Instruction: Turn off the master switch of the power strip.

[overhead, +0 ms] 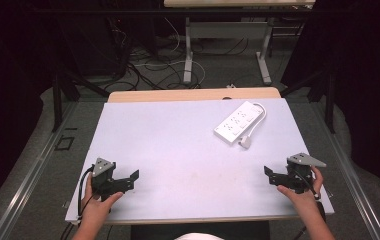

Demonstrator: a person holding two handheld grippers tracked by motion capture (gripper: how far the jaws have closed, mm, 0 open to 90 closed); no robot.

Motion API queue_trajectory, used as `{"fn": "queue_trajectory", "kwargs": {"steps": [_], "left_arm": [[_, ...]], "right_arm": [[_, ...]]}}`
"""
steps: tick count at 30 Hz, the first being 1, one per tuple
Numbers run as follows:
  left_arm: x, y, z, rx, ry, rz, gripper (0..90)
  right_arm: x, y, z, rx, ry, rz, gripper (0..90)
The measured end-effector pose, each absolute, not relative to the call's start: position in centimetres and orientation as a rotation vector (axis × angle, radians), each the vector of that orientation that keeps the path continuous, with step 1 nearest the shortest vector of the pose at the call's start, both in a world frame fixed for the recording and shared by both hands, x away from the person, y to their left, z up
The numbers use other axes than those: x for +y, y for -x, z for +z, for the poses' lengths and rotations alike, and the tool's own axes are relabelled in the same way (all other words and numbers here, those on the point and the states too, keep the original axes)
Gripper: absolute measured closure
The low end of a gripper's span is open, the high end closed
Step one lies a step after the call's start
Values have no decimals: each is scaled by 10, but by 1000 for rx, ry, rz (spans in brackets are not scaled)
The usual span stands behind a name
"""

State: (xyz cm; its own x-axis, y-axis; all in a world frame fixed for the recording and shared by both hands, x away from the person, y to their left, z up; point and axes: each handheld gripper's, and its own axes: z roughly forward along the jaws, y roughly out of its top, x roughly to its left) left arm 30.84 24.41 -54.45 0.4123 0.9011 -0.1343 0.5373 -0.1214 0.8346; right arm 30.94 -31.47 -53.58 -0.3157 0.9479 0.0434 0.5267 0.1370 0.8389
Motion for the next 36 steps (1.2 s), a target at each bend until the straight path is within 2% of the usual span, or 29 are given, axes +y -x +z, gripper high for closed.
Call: {"fn": "queue_trajectory", "kwargs": {"steps": [7,11,36], "left_arm": [[245,-308,-545,1255,-1784,520,40],[246,-309,-546,1261,-1780,516,40],[249,-308,-547,1286,-1762,525,42]], "right_arm": [[-316,-314,-529,1923,-1408,1045,82],[-317,-317,-523,1920,-1429,1061,143],[-310,-339,-489,2002,-1373,1039,170]]}}
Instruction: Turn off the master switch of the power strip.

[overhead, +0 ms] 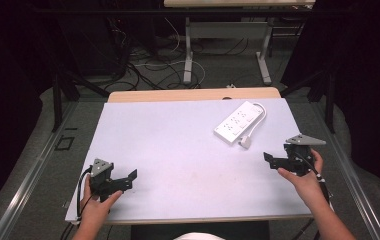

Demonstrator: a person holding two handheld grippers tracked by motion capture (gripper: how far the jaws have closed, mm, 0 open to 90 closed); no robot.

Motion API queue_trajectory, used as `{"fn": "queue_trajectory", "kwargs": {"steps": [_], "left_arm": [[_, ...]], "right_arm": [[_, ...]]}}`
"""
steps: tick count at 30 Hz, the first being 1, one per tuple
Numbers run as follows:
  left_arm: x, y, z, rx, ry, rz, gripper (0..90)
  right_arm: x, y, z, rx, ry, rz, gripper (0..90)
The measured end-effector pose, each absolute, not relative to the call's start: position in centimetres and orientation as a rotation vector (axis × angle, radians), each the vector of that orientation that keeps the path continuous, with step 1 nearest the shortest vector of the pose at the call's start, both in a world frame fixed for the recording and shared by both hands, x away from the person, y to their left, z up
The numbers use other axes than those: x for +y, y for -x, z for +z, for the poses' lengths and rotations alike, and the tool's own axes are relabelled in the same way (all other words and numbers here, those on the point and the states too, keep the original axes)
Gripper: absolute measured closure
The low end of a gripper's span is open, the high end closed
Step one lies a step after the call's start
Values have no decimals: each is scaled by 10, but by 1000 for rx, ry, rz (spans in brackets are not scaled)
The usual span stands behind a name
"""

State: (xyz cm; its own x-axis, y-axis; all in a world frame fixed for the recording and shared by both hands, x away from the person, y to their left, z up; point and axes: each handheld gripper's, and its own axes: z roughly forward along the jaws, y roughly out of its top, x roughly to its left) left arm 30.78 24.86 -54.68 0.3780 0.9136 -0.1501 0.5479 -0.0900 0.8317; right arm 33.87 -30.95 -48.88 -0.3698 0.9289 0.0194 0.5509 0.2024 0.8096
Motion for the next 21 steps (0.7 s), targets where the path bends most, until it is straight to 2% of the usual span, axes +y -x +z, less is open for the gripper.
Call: {"fn": "queue_trajectory", "kwargs": {"steps": [21], "left_arm": [[249,-308,-548,1301,-1756,556,4]], "right_arm": [[-296,-371,-458,2055,-1310,997,208]]}}
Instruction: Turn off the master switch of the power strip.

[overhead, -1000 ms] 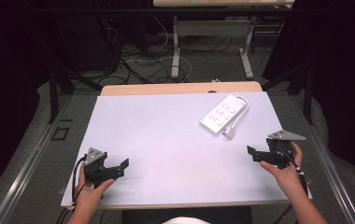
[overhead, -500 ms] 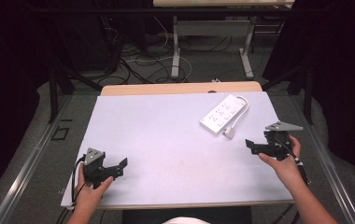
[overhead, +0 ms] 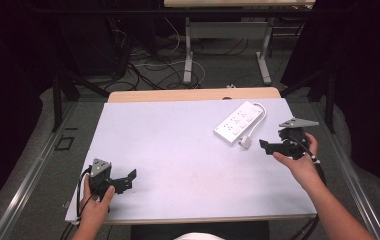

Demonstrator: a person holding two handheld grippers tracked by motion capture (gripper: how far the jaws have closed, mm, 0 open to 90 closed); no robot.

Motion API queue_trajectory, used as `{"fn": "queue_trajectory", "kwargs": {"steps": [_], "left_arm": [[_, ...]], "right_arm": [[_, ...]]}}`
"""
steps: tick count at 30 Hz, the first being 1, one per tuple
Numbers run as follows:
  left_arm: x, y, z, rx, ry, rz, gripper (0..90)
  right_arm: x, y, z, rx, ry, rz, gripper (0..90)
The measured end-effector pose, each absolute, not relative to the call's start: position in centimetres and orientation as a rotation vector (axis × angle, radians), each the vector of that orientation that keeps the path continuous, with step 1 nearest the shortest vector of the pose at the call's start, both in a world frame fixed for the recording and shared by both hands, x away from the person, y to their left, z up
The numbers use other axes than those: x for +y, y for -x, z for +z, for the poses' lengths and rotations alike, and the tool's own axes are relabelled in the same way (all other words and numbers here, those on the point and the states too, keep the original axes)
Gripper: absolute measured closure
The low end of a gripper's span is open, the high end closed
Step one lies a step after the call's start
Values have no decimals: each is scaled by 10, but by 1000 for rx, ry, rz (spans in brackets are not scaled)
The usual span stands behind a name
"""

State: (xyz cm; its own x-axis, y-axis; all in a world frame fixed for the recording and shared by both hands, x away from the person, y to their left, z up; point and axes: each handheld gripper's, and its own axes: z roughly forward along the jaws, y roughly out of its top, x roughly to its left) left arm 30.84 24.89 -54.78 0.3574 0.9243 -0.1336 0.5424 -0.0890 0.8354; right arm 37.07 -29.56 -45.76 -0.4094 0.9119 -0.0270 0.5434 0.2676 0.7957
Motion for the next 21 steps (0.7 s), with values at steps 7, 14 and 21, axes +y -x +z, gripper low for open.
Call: {"fn": "queue_trajectory", "kwargs": {"steps": [7,14,21], "left_arm": [[249,-308,-546,1290,-1753,567,4],[249,-307,-546,1285,-1765,587,4],[248,-306,-546,1292,-1780,594,4]], "right_arm": [[-288,-385,-447,2061,-1306,981,223],[-282,-401,-442,2064,-1322,963,236],[-275,-416,-441,2057,-1332,933,251]]}}
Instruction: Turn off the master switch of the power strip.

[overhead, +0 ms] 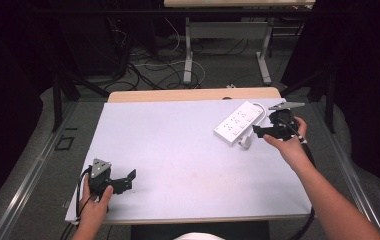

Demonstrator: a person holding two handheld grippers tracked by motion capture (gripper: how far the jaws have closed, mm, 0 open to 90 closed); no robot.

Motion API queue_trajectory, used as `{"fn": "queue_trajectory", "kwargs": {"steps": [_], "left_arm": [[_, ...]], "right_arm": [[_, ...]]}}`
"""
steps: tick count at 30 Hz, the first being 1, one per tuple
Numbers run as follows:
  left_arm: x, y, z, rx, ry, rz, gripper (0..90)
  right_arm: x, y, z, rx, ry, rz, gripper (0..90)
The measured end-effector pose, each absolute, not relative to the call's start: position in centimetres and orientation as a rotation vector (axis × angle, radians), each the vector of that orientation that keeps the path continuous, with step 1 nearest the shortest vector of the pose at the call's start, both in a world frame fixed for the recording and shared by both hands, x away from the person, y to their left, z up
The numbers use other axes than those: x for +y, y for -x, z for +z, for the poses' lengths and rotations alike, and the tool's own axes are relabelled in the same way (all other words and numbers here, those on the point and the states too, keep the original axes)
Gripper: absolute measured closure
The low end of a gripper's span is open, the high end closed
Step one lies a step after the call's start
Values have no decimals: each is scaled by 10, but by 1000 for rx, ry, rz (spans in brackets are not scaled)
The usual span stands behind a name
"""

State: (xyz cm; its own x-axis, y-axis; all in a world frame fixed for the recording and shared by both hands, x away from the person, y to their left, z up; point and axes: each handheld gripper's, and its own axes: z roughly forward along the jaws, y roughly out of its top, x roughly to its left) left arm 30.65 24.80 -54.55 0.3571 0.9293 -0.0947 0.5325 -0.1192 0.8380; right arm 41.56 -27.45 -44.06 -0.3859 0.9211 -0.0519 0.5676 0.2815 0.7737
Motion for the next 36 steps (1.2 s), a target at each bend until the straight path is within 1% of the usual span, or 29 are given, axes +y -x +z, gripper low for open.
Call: {"fn": "queue_trajectory", "kwargs": {"steps": [14,19,36], "left_arm": [[248,-308,-547,1325,-1808,629,4],[247,-308,-548,1332,-1808,624,4],[248,-308,-549,1337,-1800,608,4]], "right_arm": [[-268,-441,-439,2033,-1364,910,262],[-269,-452,-440,2017,-1392,902,284],[-269,-481,-437,1980,-1496,846,298]]}}
